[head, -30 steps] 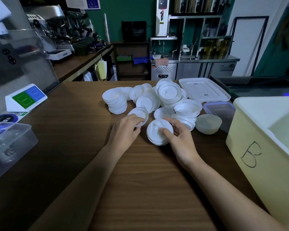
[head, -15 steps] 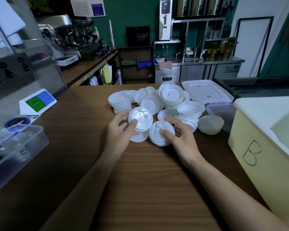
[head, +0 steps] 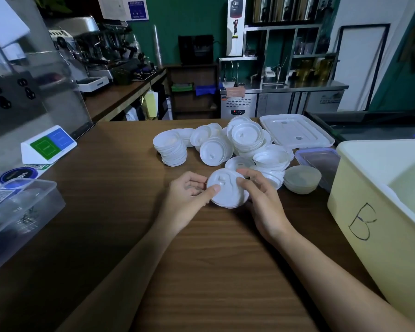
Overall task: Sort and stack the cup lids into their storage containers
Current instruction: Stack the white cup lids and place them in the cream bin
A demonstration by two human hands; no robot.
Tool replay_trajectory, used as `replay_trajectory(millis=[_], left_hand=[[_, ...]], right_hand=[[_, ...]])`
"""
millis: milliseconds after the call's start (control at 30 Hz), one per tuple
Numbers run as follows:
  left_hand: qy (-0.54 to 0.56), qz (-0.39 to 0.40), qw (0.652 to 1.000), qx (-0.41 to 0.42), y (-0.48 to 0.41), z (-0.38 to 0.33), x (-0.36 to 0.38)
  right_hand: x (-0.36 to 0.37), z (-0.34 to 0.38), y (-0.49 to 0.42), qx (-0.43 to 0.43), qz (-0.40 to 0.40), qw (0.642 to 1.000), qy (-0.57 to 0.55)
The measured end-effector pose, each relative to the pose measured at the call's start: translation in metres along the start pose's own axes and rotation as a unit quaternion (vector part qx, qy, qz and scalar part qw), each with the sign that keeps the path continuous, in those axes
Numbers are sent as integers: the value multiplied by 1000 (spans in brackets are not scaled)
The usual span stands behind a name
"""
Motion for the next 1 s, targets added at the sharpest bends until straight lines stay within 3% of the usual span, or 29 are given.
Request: replay_trajectory(millis=[267,467,600,733,833,1000], left_hand=[[-29,10,1000,-5,0,2,-1],[61,83,995,3,1,-8,1],[49,73,996,15,0,-4,2],[-98,51,991,71,0,-1,-5],[-262,21,955,135,-4,1,-20],[-363,55,924,108,-9,19,-28]], right_hand=[[1,6,5,-25,27,999,-2],[3,11,7,-26,55,998,3],[4,10,7,-14,65,998,-7],[4,9,7,-17,69,996,45],[2,9,7,-28,39,995,86],[0,8,7,-24,3,996,82]])
Point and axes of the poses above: each hand's wrist, its own y-axis away from the middle knuckle, its own x-axis out of the palm, z = x × y, the point moved 3 cm from there along -y, towards the middle knuckle, and after that the axes turned 2 degrees about z, right-handed, at the moved point
